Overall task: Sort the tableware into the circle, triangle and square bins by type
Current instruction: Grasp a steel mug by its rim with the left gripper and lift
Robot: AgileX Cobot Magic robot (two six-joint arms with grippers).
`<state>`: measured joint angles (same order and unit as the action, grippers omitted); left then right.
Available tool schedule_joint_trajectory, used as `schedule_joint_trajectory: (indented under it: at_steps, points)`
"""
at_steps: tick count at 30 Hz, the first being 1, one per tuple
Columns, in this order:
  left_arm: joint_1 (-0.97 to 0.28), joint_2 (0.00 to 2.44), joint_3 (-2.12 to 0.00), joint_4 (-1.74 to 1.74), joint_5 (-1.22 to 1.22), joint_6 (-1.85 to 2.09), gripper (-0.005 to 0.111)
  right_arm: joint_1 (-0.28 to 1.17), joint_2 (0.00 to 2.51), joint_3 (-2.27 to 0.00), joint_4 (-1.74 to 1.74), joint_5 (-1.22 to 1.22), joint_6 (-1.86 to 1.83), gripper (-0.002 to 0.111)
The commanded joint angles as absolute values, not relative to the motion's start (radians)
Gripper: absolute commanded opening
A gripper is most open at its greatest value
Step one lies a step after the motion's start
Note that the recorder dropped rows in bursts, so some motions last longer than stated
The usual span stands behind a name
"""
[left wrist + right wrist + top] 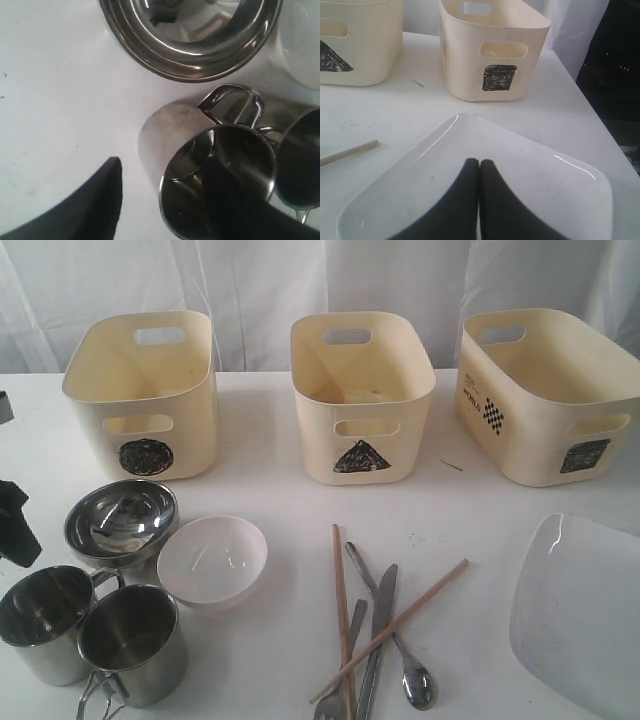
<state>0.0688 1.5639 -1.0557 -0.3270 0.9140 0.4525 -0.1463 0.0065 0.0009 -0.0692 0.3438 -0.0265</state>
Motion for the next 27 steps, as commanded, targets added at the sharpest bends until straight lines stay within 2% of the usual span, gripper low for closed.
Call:
schedule_joint_trajectory:
  at_steps: [1,19,22,23,24,25,27]
  points:
    - [0.069,1.621,-1.058,-0.362,0.916,0.655,0.054,-0.150,0.000,0.000,-0.075,0.341,-0.022,0.000]
    - [0.069,1.846,-1.058,-0.509,0.896,0.871,0.052,-0.150,0.000,0.000,-0.075,0.341,-0.022,0.000]
    - [0.069,1.851,-1.058,-0.477,0.893,0.871,0.037,-0.150,0.000,0.000,-0.075,0.341,-0.022,0.000]
    - [0.069,1.851,-1.058,-0.433,0.898,0.857,0.020,-0.150,0.000,0.000,-0.075,0.341,-0.022,0.000]
    - [0.069,1.851,-1.058,-0.416,0.907,0.846,0.014,-0.150,0.000,0.000,-0.075,0.341,-0.022,0.000]
    - [0.069,1.851,-1.058,-0.372,0.922,0.829,0.000,-0.150,0.000,0.000,-0.075,0.341,-0.022,0.000]
    - [0.069,1.849,-1.059,-0.315,0.975,0.800,0.000,-0.150,0.000,0.000,-0.075,0.341,-0.022,0.000]
